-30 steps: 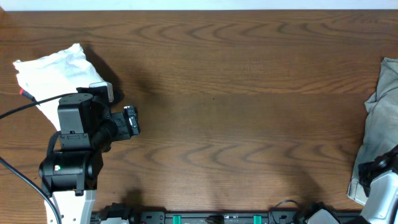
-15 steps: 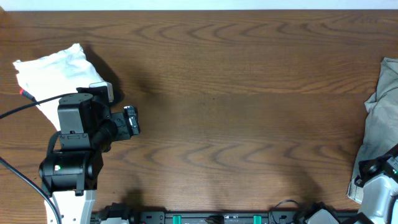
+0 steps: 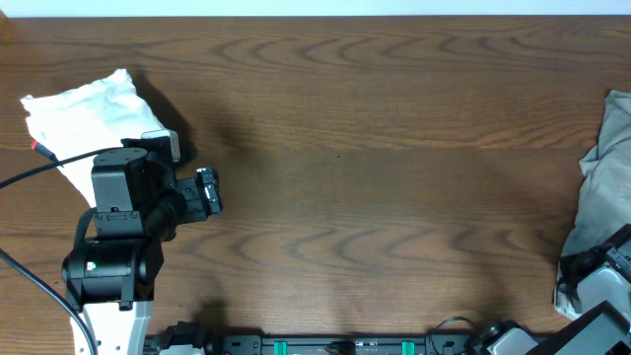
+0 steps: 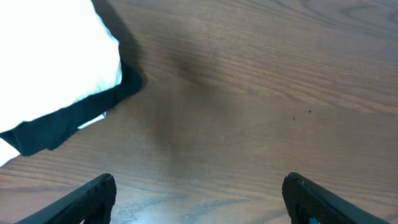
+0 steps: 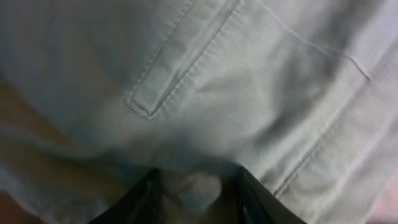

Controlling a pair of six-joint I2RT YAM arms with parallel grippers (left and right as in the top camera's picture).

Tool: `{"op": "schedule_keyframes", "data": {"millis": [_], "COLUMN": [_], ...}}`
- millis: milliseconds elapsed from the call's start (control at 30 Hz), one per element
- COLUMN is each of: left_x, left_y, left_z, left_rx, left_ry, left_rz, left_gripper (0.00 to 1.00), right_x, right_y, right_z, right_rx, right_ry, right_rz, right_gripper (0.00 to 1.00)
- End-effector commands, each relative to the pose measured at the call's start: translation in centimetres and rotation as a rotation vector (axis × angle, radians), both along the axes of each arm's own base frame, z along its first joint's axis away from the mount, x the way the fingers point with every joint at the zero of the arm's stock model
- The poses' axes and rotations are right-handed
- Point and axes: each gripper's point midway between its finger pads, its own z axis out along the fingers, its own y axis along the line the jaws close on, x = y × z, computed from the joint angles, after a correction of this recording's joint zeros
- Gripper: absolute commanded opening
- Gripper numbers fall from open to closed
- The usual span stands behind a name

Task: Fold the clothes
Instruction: 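Lower the right gripper onto the khaki trousers and grasp the fabric, then drag the khaki trousers toward the table center with the right gripper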

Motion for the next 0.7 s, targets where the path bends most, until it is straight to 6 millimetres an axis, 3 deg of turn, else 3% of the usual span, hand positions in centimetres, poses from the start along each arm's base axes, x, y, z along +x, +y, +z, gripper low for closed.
{"op": "schedule_keyframes", "data": {"millis": [0,300,667], "left_x": [0.2,0.4,0.4], "left_y": [0.0,0.1,0.1], "left_z": [0.4,0.2,0.2], "left_rx": [0.007,0.008,0.008], "left_ry": [-0.007,0.000,0.000], "left_rz": [-0.005,-0.005,-0.005], "left_gripper": [0.87,0.87,0.87], "right_x": [2.4,7.1,12.8], "right_y": [4.7,10.2,19.7], "right_z": [-2.7,-2.1,-0.7], "right_rx": [0.231,0.362,0.421], "right_ry": [-0.096,-0.230,-0.306], "right_rz": [0.213,0.474,0.826], "right_gripper": [0.37,0.37,0.38]}}
